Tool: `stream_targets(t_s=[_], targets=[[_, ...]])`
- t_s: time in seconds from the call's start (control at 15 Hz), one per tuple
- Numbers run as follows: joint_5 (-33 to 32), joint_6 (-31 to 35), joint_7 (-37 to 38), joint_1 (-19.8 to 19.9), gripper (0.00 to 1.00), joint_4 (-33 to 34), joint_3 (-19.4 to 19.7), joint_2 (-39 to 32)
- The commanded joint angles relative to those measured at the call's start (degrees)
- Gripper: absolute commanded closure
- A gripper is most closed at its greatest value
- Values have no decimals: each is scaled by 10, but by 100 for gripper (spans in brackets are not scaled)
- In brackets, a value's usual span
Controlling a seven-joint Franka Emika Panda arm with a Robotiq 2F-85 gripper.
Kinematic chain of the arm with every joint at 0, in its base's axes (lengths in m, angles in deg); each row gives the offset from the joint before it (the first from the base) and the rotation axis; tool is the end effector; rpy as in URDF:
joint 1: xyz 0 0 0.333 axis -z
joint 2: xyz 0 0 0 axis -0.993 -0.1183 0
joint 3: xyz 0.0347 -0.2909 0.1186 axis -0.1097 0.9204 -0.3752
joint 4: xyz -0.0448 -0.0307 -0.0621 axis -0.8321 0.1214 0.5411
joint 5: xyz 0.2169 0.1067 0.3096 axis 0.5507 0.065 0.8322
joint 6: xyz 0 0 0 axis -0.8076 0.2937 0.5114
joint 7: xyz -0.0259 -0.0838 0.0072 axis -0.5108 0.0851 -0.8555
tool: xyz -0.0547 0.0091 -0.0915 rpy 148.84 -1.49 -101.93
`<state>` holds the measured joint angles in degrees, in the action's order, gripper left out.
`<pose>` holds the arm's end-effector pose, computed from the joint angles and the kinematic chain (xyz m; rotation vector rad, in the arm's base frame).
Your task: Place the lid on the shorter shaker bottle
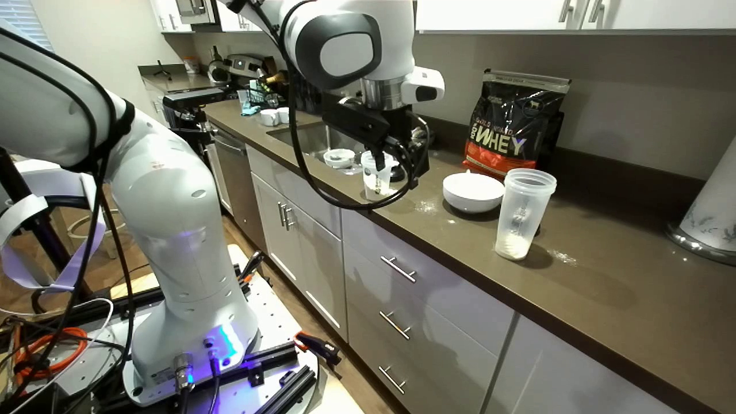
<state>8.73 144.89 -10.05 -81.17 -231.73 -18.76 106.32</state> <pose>0.3357 -0.1080 0.4103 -3.0217 -0.0108 -0.4014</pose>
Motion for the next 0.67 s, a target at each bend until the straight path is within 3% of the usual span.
stream_targets(t_s=[0.0,0.33,0.6], targets=[[16,-2,-2,-10,0,20,-29,-17],[17,0,-1,-51,0,68,-70,-57],[14,-5,-9,-84,0,145,-100,-124]])
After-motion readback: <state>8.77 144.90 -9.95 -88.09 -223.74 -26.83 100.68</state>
